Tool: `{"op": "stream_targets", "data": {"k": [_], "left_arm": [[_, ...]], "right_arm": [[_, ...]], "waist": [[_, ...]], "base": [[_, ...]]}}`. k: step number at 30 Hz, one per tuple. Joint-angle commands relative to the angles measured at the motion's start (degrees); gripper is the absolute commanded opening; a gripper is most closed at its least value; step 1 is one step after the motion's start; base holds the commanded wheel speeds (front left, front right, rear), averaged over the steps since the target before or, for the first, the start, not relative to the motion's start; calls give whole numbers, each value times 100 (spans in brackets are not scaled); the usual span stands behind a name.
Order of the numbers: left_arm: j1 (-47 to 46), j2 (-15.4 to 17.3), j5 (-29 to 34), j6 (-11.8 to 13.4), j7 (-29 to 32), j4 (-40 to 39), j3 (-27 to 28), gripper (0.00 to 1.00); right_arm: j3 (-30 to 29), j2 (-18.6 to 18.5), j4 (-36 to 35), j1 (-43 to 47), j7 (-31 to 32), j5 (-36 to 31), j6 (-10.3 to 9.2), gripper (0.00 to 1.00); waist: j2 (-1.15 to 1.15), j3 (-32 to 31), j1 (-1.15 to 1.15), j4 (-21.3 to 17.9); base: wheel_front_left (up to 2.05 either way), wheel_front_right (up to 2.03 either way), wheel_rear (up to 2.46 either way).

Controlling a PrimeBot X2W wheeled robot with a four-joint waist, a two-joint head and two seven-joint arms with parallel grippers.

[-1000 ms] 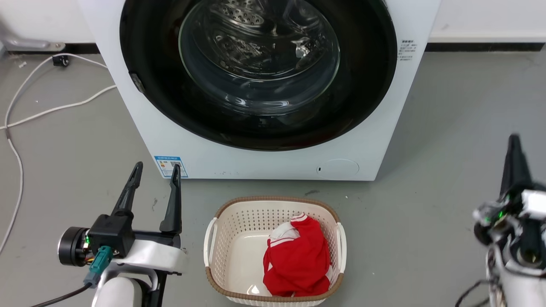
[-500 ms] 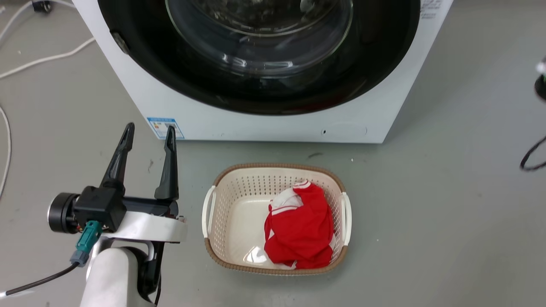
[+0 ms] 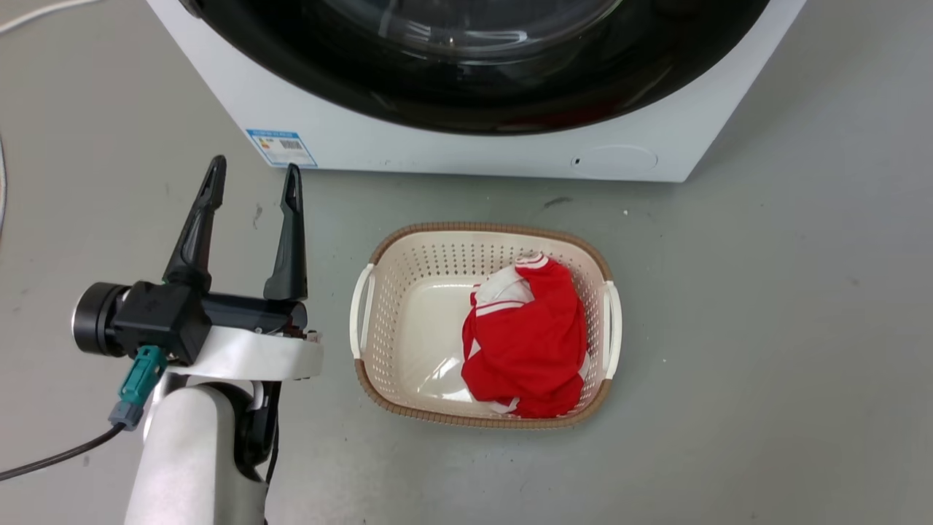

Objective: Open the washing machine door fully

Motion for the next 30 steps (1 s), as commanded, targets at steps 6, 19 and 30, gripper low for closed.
{"op": "stream_targets", "data": {"k": [6, 19, 30], "left_arm": [[-186, -11, 4, -13, -15, -85, -68, 100], [-413, -67, -92, -18, -14, -167, -94, 100], [-443, -100, -70, -19, -14, -99, -50, 100]], "right_arm": [[238, 138, 548, -627, 336, -356, 0, 0], [306, 291, 860, -1034, 538, -628, 0, 0], [215, 324, 838, -915, 1476, -440, 0, 0]], "waist": [[0, 364, -1, 74], [0, 814, -1, 205], [0, 781, -1, 186]], "base": [[0, 0, 0], [0, 0, 0], [0, 0, 0]]}}
